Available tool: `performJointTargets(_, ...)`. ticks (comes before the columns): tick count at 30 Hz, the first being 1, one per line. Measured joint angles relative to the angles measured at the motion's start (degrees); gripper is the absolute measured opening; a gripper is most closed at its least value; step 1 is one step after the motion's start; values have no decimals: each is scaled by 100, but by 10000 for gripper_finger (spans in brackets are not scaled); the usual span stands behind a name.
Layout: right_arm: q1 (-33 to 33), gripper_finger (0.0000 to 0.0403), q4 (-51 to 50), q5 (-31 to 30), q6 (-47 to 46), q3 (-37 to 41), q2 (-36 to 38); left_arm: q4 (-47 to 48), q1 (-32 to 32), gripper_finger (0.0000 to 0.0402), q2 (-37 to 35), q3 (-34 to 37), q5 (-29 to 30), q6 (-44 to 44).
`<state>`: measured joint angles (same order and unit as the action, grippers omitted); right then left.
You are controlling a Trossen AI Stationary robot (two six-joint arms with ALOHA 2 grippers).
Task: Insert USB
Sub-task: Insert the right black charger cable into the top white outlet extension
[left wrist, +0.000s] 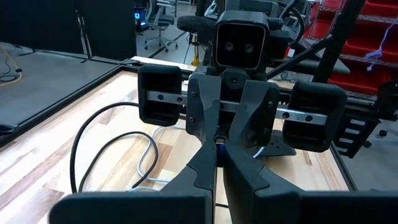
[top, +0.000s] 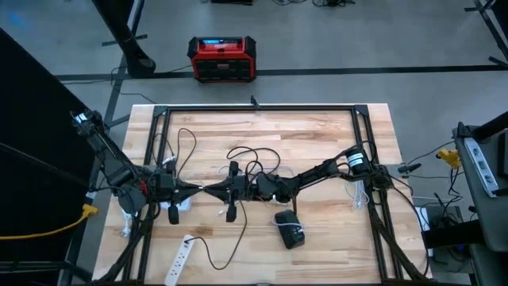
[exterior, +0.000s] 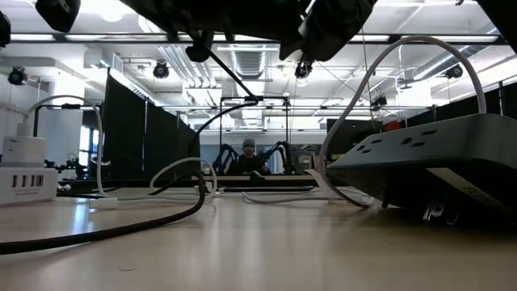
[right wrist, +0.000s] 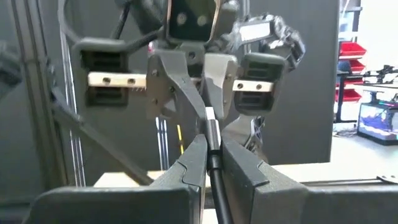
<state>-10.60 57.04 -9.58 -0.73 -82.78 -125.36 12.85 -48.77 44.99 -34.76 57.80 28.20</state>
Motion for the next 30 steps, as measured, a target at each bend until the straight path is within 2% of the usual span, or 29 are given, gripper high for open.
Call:
performJointTargets(4, -16, 22, -496, -44, 174, -6, 106, 168, 7, 13, -46, 0, -417, 54)
performJointTargets(8, -55, 22, -1245, -87, 196, -22, 228, 522, 15, 29, -177, -5, -641, 518)
performJointTargets(15, -79, 22, -2482, -51, -304, -15, 263, 2131, 10, 32, -352, -365, -935, 1634)
performJointTargets(19, -51, 22, -2457, 219, -678, -15, -44, 3012, 7, 30, -349, -614, -1083, 2338)
performJointTargets(23, -49, 22, -2282, 231, -953, -144, -539, 3695, 4, 29, -348, -713, -1451, 3233)
performJointTargets(27, -6, 22, -2232, 313, -972, -822, -1094, 4146, 3, 28, -308, -664, -2100, 4202)
performJointTargets(30, 150, 22, -2461, 616, -953, -1290, -1509, 4265, 2, 28, -218, -589, -2746, 4662)
